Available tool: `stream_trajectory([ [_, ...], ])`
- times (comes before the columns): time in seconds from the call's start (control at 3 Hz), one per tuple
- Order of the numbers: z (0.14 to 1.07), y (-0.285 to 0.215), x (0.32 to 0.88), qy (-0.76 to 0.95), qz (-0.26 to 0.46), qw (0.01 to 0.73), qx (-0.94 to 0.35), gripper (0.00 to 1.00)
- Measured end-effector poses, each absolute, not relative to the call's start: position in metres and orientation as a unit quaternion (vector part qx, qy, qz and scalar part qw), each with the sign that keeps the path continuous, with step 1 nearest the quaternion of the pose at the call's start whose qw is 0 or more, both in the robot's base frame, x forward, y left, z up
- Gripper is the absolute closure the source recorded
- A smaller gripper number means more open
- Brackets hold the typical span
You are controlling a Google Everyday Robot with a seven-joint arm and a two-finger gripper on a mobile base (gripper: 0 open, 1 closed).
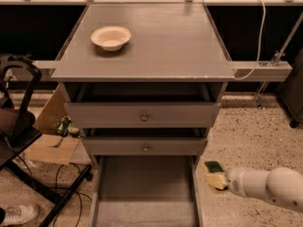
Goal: Place sponge into bottom drawer
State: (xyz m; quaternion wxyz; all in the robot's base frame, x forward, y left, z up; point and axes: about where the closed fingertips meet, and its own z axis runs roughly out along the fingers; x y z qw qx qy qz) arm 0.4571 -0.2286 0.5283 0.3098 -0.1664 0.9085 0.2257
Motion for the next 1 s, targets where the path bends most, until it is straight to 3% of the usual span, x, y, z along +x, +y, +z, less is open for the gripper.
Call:
stream_trajectory([
  [0.33,0.489,-0.185,0.466,0.899,0.257,0.302,-0.188,1.00],
  [1.0,0.384,-0.067,0.463,0.849,0.388,0.290,-0.210,1.00],
])
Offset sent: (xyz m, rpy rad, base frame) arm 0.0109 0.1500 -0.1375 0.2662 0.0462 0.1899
